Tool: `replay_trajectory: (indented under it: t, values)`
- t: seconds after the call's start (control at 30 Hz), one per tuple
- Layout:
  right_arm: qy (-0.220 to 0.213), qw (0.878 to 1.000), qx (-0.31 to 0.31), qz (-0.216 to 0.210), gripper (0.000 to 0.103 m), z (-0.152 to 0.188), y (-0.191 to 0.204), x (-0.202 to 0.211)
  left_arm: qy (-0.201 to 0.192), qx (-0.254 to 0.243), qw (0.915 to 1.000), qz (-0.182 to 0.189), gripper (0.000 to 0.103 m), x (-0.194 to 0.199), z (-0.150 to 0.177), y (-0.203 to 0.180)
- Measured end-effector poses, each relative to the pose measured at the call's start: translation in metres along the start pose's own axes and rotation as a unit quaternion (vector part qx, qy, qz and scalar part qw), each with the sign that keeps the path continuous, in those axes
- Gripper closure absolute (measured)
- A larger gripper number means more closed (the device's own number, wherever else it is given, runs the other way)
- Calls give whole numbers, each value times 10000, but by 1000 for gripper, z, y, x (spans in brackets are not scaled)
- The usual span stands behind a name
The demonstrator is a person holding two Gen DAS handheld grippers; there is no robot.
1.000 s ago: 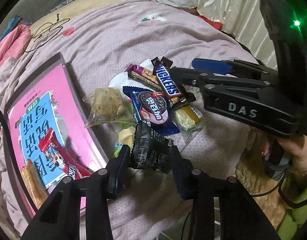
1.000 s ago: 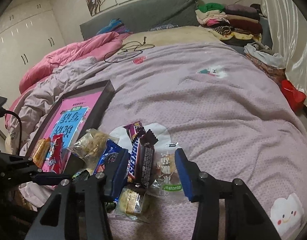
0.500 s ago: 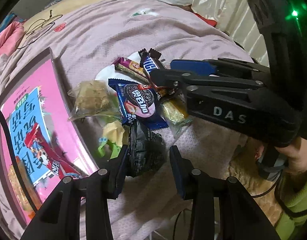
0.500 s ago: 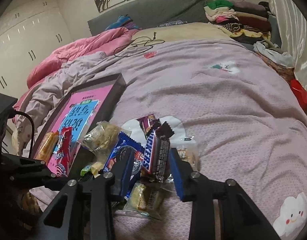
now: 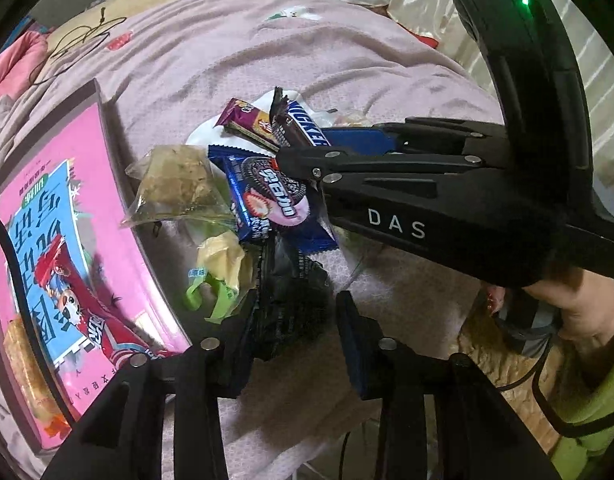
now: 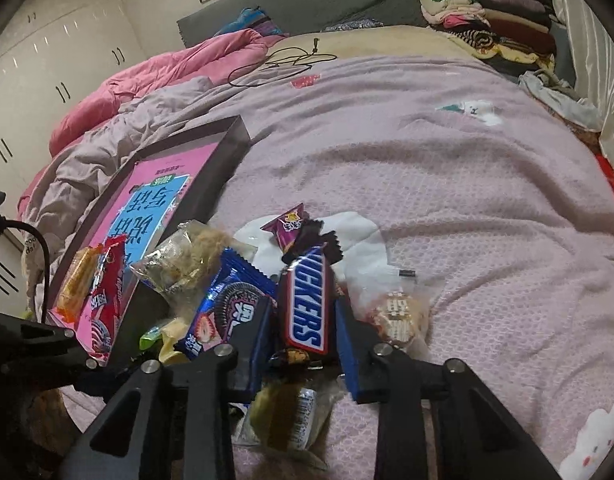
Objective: Organize snacks
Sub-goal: 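Grasp the black snack bag with the left tool while the right tool grasps the Snickers bar, then lift the black bag and Snickers bar and carry them over the tray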
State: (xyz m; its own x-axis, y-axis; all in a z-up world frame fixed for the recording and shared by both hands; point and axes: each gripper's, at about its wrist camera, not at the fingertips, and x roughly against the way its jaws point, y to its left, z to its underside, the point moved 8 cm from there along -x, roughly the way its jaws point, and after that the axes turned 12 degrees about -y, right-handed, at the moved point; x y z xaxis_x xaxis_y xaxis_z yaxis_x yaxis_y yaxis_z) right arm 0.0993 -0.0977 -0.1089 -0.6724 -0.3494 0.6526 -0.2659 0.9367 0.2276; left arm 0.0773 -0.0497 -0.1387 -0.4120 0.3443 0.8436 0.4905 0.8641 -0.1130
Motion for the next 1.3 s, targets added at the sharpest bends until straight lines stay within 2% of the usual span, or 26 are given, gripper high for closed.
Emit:
replay_trajectory:
  t: [0.2,0.53,1.3]
  values:
    - [-147,9993,-329,-141,74,-2,-7,6,-11,105,9999,74,72,-1,-1,1]
    - [-770,9936,-798,-216,74,-11,-28,41,-30,211,9996,169,80,1,-2,-2]
    - [-1147,9899,-808,-180,74,-20,-30,54,-588,882,9942,156,81,51,-26,37]
